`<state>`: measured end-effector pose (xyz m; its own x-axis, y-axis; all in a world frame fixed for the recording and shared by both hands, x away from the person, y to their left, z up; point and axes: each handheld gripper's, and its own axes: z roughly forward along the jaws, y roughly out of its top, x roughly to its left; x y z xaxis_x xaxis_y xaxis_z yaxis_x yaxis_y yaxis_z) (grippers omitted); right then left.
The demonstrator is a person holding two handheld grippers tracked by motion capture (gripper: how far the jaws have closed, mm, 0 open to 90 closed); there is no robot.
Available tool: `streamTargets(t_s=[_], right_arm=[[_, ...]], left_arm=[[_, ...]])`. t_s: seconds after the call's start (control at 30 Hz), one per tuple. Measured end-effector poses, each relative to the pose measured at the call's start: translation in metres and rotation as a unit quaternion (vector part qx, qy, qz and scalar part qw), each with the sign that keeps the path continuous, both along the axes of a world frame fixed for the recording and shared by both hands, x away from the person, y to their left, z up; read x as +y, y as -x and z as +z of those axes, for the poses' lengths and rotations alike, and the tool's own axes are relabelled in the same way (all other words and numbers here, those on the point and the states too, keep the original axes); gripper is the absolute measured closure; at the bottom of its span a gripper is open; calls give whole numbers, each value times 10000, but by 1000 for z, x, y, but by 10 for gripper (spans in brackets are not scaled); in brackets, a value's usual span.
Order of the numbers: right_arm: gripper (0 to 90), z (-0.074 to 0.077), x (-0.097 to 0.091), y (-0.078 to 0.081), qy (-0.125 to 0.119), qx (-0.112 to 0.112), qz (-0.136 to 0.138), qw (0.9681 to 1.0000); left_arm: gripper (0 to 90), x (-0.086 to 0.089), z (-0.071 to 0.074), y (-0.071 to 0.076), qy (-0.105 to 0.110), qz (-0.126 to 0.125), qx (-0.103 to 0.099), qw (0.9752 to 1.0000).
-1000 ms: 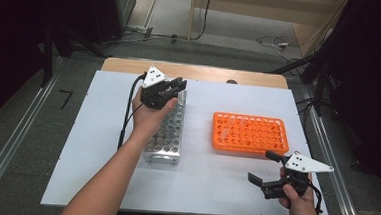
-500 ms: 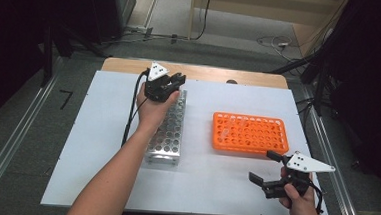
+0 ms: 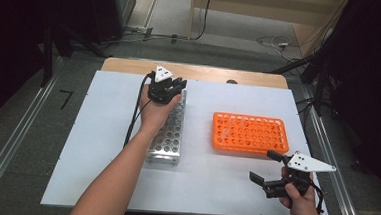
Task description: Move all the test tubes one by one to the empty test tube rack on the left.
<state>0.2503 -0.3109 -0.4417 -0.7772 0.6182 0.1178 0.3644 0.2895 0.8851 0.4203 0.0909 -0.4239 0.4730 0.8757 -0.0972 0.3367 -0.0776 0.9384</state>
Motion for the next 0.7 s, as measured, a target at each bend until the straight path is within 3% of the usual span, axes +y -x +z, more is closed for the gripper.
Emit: streamTargets(t_s=[0.4, 0.7], right_arm=[[0, 0, 0, 0, 15, -23, -17, 10000], [0, 0, 0, 0, 14, -3, -23, 10000]], left_arm=[[762, -7, -2, 4, -589, -18, 238, 9980], [761, -8, -7, -2, -660, -15, 677, 9955]])
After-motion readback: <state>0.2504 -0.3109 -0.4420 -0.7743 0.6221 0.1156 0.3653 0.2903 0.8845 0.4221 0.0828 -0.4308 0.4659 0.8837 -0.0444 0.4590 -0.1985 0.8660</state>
